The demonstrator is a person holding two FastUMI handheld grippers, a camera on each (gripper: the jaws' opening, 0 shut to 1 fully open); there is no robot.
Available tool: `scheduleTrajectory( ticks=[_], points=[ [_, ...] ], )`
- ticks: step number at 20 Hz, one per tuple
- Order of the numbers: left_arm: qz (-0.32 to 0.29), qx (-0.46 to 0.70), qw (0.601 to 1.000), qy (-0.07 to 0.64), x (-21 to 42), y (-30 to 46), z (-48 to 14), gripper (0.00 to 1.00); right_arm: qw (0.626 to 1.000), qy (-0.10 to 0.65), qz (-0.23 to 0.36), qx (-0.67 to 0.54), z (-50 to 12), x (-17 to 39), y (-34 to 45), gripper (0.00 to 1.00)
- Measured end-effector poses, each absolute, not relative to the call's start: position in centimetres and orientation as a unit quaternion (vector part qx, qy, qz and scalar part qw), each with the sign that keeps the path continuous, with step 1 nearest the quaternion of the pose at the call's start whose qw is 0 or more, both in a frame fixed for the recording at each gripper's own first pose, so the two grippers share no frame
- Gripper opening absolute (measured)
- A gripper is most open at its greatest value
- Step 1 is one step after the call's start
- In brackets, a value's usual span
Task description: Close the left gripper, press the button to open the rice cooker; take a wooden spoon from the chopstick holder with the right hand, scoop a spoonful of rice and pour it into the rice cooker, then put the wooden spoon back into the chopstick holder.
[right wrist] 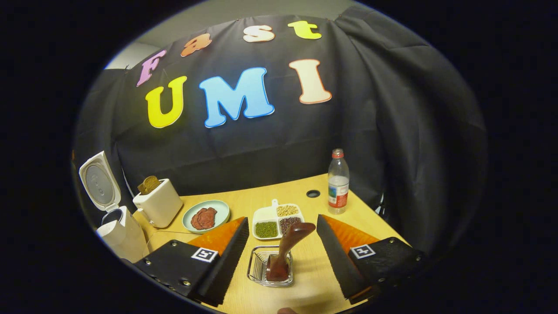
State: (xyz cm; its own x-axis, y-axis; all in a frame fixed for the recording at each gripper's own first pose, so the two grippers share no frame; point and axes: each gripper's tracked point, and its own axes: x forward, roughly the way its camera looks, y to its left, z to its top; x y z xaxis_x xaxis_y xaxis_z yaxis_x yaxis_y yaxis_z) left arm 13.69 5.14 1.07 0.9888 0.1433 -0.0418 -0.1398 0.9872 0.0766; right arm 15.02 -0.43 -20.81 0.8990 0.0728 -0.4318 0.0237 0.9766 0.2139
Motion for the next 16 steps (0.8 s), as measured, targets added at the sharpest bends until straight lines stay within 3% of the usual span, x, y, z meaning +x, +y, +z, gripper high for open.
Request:
scheduleTrajectory(
  ticks=[2, 3, 7, 10, 12, 14, 16],
  points=[
    [0.075, 0.043, 0.996, 0.018, 15.0, 6.0, 1.7, 0.94, 0.975, 0.202, 0.006, 0.093, -18.3, 14.5, -1.3, 0.95],
    [0.080, 0.047, 0.996, 0.017, 15.7, 6.6, 1.9, 1.00, 0.977, 0.194, 0.004, 0.087, -17.4, 13.4, -1.9, 0.95],
    [0.096, 0.049, 0.994, 0.021, 19.2, 8.7, 2.8, 0.99, 0.986, 0.155, -0.009, 0.067, -13.6, 12.1, -2.7, 0.95],
    [0.108, 0.044, 0.993, 0.026, 22.2, 10.6, 3.2, 0.94, 0.987, 0.150, -0.014, 0.055, -12.8, 10.8, -2.8, 0.95],
    [0.112, 0.027, 0.993, 0.032, 24.3, 11.7, 3.1, 1.00, 0.986, 0.158, -0.021, 0.052, -13.1, 9.9, -3.0, 0.95],
    [0.113, 0.010, 0.993, 0.035, 26.7, 12.8, 3.1, 0.94, 0.984, 0.166, -0.026, 0.059, -13.4, 8.8, -3.2, 0.95],
    [0.122, 0.007, 0.992, 0.040, 29.0, 14.4, 2.6, 1.00, 0.983, 0.169, -0.038, 0.063, -13.4, 8.2, -3.5, 1.00]
  ],
)
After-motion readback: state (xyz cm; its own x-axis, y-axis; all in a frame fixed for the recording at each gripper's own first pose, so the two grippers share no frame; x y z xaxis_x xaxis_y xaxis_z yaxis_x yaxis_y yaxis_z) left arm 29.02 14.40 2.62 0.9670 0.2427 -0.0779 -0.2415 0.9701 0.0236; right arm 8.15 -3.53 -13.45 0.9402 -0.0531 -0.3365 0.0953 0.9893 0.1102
